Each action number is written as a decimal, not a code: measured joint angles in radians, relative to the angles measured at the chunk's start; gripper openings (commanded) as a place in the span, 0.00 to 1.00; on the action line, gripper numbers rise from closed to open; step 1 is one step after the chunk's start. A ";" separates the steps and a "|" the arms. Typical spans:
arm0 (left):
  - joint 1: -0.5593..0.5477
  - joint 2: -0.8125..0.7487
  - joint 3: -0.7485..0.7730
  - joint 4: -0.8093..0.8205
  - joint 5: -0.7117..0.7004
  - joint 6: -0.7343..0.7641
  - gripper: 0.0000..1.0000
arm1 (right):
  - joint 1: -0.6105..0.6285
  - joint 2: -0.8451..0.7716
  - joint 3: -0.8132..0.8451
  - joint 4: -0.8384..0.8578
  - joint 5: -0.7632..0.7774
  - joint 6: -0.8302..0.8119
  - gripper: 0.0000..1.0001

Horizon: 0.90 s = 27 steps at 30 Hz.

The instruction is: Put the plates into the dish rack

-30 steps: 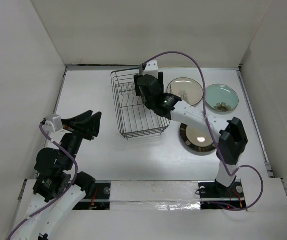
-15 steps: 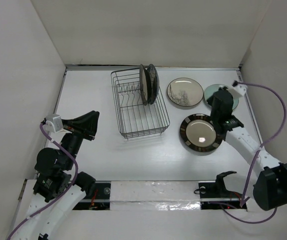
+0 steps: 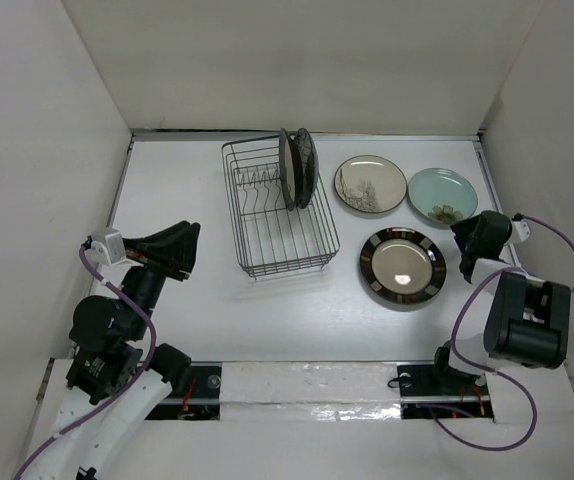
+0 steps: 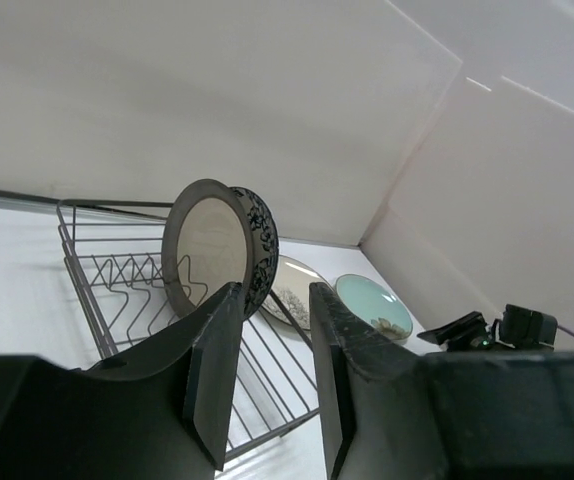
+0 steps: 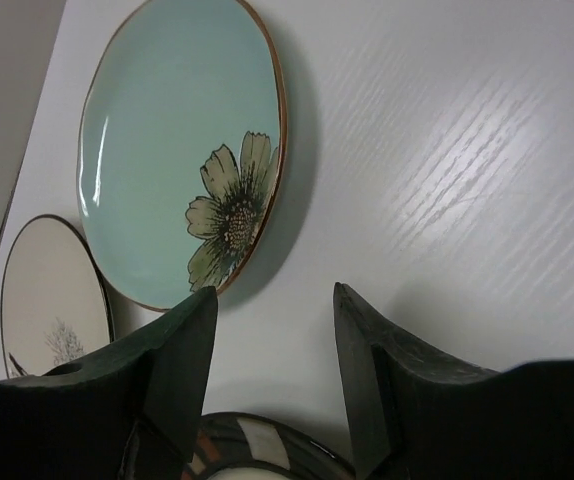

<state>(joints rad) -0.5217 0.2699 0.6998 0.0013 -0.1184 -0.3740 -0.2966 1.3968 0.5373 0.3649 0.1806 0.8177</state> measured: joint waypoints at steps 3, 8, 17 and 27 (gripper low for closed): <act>0.000 0.000 0.000 0.000 0.000 0.000 0.34 | -0.020 0.082 0.015 0.046 -0.064 0.033 0.56; 0.000 0.000 0.000 0.000 -0.002 0.000 0.36 | -0.064 0.232 0.059 0.131 -0.172 0.098 0.56; 0.000 0.000 0.000 0.000 -0.007 0.000 0.36 | -0.091 0.370 0.142 0.207 -0.291 0.172 0.53; 0.000 0.000 0.000 0.000 -0.015 0.000 0.37 | -0.104 0.464 0.248 0.182 -0.354 0.225 0.24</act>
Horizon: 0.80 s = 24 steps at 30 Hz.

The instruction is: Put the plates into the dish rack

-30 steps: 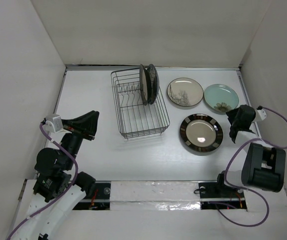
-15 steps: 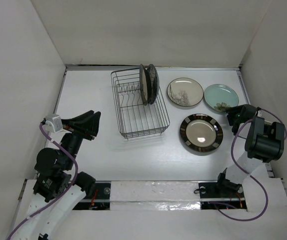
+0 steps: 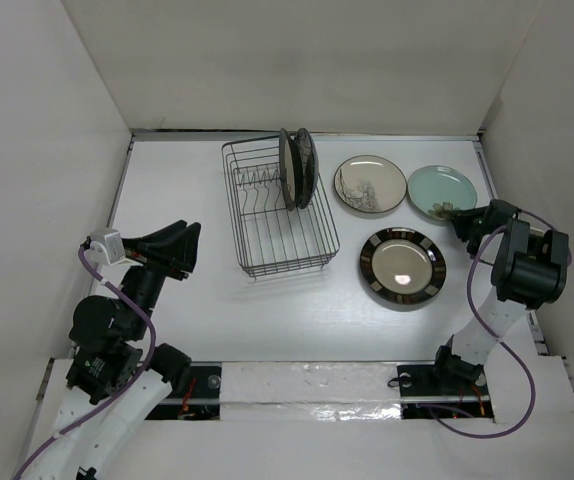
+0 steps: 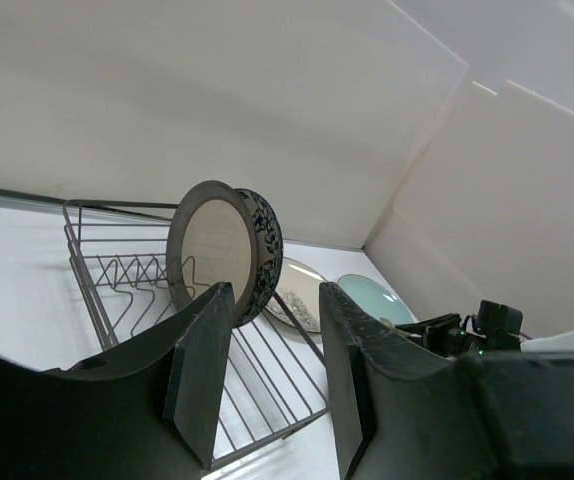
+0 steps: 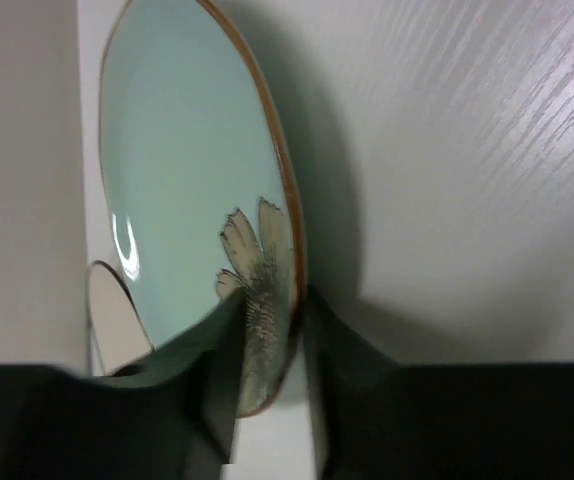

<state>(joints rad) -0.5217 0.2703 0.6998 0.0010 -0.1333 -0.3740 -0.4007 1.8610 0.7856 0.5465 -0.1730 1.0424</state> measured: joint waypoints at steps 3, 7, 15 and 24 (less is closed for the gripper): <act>0.000 0.000 0.000 0.000 -0.002 0.000 0.37 | -0.004 0.004 0.002 -0.013 -0.007 0.009 0.00; 0.000 0.000 0.000 0.000 -0.003 0.000 0.37 | -0.006 0.003 0.002 -0.008 -0.008 0.032 0.00; 0.000 0.003 0.000 0.001 -0.002 0.000 0.37 | 0.021 -0.171 -0.130 -0.032 0.103 0.032 0.00; 0.000 0.009 0.000 0.001 -0.002 0.001 0.38 | 0.243 -0.633 -0.093 -0.208 0.431 -0.191 0.00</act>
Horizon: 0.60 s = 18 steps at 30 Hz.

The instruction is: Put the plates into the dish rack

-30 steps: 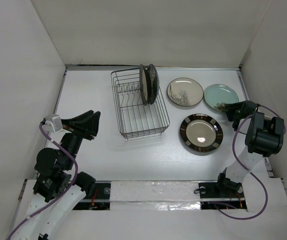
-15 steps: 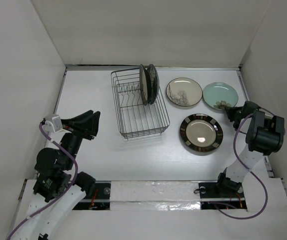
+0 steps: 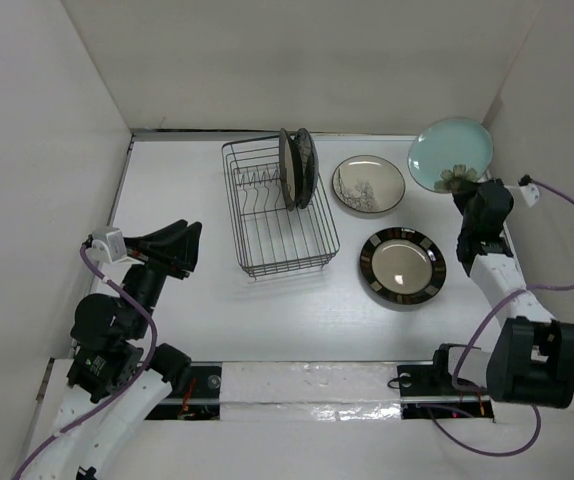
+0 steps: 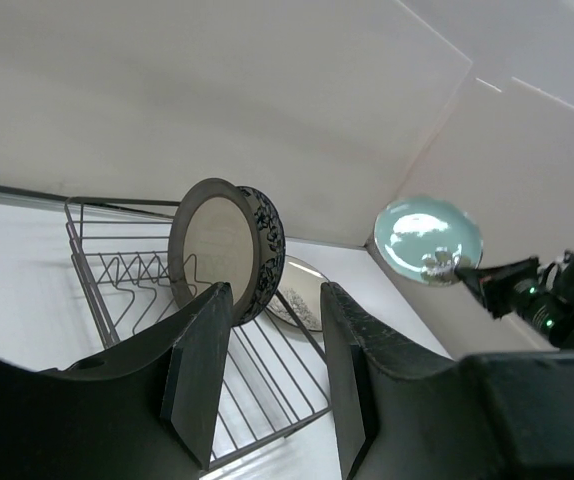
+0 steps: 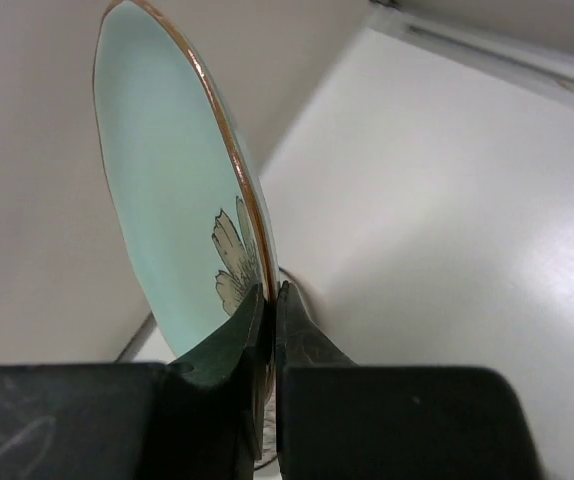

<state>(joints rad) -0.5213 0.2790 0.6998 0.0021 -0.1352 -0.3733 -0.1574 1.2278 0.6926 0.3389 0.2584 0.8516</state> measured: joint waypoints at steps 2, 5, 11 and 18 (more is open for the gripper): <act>0.000 0.001 0.000 0.000 0.000 0.000 0.38 | 0.082 -0.054 0.064 -0.032 0.051 -0.074 0.00; 0.000 0.001 0.000 0.000 0.000 0.000 0.38 | 0.232 -0.080 0.183 -0.074 0.124 -0.188 0.00; 0.006 0.001 0.000 0.000 0.000 0.000 0.38 | 0.508 0.005 0.468 -0.188 0.196 -0.362 0.00; 0.008 0.000 0.000 0.000 0.000 0.000 0.38 | 0.797 0.241 0.818 -0.331 0.336 -0.534 0.00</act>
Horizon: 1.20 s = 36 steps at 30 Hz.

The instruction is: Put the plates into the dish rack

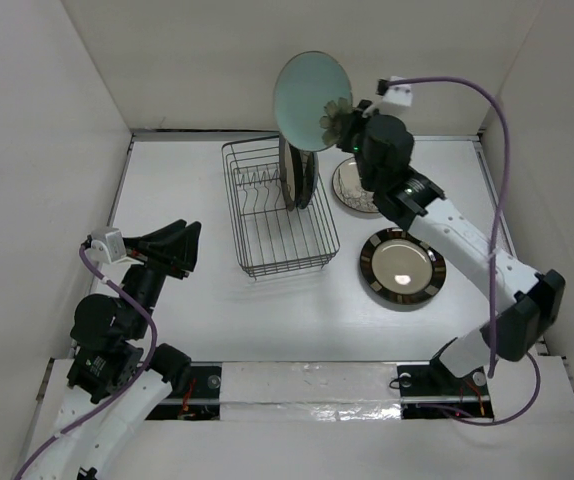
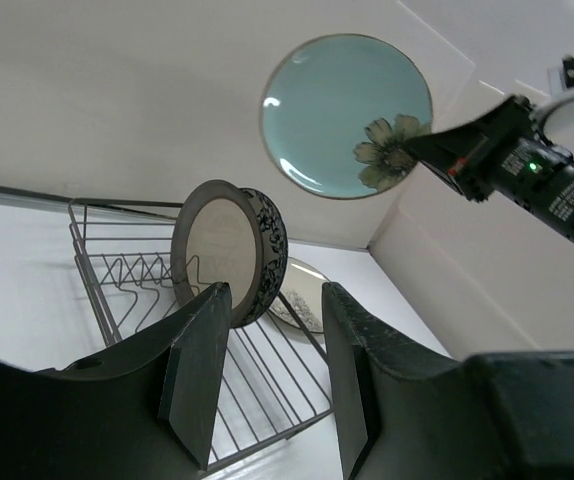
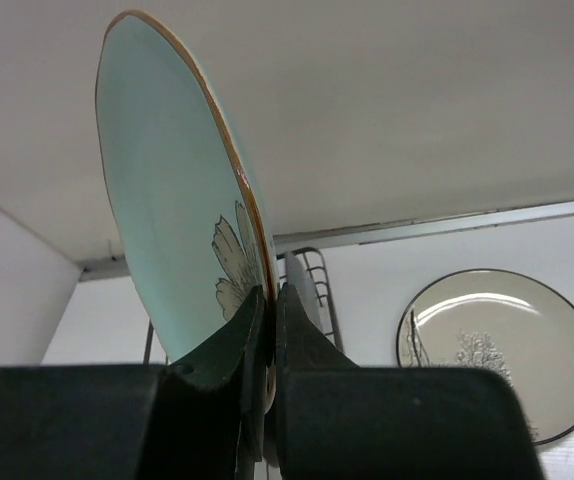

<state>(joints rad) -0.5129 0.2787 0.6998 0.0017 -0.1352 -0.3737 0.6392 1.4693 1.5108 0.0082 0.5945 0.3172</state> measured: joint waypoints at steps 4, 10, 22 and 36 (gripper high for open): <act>0.000 -0.005 0.000 0.000 0.000 0.000 0.38 | 0.121 0.164 0.194 -0.063 0.084 -0.087 0.00; 0.000 -0.032 0.000 0.000 -0.003 0.000 0.38 | 0.240 0.415 0.460 -0.151 0.231 -0.214 0.00; 0.000 -0.051 0.000 -0.002 -0.005 0.000 0.38 | 0.280 0.708 0.702 -0.229 0.457 -0.443 0.00; 0.000 -0.053 0.000 -0.003 -0.005 0.000 0.38 | 0.264 0.768 0.706 -0.262 0.508 -0.448 0.00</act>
<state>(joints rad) -0.5129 0.2256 0.6998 -0.0013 -0.1398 -0.3740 0.9028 2.2368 2.2173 -0.2539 1.1027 -0.1307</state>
